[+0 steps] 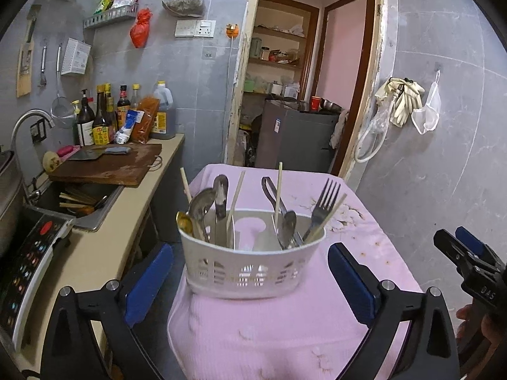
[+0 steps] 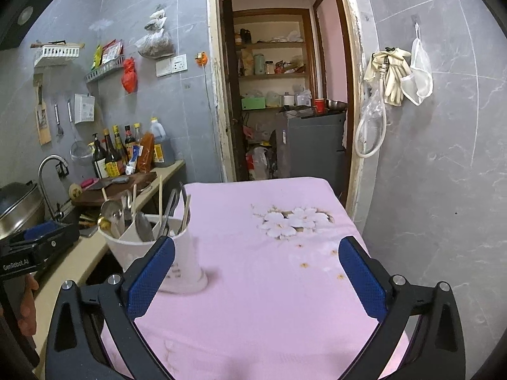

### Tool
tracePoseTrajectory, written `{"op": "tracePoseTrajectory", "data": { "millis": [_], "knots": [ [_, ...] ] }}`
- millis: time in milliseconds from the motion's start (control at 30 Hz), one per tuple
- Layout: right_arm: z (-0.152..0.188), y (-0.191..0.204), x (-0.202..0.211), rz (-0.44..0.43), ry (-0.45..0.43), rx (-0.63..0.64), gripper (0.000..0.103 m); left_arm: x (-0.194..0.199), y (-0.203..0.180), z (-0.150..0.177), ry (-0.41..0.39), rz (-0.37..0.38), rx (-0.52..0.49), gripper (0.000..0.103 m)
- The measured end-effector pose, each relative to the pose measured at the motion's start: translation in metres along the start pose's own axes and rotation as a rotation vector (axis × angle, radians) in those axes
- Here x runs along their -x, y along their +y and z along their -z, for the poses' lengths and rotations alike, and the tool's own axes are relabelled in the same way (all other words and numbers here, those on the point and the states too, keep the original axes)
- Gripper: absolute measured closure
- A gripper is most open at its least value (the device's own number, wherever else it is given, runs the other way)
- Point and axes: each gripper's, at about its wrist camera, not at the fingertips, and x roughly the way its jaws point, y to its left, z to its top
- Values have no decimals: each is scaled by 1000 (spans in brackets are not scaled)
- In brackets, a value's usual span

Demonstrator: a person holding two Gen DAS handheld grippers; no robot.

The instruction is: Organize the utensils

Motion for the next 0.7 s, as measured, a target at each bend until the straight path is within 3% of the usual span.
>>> {"op": "tracePoseTrajectory", "data": {
  "millis": [333,700],
  "knots": [
    [23,-14,47,34,9,-26,1,42,-12,24,-40,-34,10,3],
    [23,-28,65,33,-20,-23,1,68,-22,35,-88,-72,-25,3]
  ]
}}
